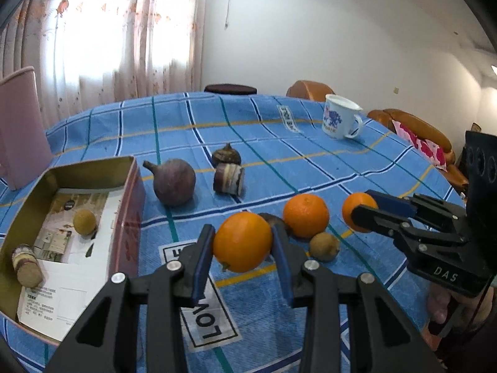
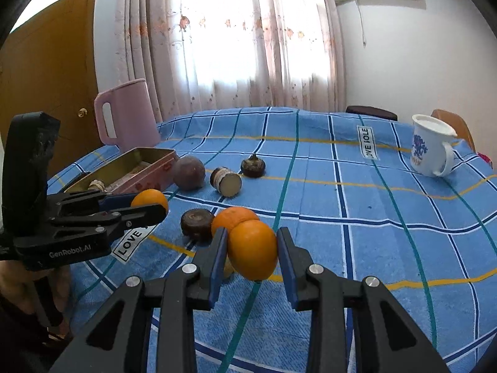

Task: Organize fruits
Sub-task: 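Grasp an orange with the right gripper while the left gripper grasps another orange, then carry both oranges over the tin box, then open both grippers to drop the oranges into the tin box, then grasp another small brown fruit with the right gripper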

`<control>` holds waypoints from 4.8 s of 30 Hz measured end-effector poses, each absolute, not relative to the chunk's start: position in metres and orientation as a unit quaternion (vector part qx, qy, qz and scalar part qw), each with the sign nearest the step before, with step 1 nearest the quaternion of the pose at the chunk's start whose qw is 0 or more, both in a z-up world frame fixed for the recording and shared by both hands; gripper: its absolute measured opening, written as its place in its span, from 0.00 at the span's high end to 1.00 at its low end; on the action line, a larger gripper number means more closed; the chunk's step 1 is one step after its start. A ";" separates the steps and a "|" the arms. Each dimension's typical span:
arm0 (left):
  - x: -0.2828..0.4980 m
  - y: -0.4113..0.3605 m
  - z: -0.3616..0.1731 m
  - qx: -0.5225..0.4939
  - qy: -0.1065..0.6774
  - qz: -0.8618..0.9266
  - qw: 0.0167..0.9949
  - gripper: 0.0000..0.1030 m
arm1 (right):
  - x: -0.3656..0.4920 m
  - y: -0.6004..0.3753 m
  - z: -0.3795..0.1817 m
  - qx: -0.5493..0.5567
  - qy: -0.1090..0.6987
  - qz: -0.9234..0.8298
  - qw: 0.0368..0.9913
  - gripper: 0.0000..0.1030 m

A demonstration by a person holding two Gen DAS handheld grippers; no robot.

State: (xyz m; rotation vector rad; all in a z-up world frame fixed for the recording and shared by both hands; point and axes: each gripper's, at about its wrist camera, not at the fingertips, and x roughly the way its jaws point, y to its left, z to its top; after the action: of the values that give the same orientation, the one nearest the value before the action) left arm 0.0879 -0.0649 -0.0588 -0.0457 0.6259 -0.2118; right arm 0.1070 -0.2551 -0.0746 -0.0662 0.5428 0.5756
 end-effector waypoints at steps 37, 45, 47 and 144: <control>0.044 -0.065 -0.032 -0.006 0.191 -0.070 0.979 0.62 | 0.075 -0.265 -0.061 -0.022 0.159 0.285 0.945 0.67; 0.037 -0.064 -0.024 0.003 0.168 -0.062 0.984 0.62 | 0.074 -0.265 -0.054 -0.018 0.149 0.281 0.948 0.67; 0.036 -0.063 -0.022 0.002 0.165 -0.060 0.984 0.62 | 0.074 -0.263 -0.050 -0.022 0.146 0.281 0.948 0.67; 0.126 -0.088 -0.062 0.010 0.365 -0.117 0.923 0.42 | 0.142 -0.239 -0.058 -0.055 0.303 0.206 0.929 0.72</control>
State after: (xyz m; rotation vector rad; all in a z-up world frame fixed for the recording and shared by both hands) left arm 0.1260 -0.0879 -0.0618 0.0201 0.7500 -0.2403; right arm 0.1419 -0.2392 -0.0584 -0.1119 0.6203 0.4215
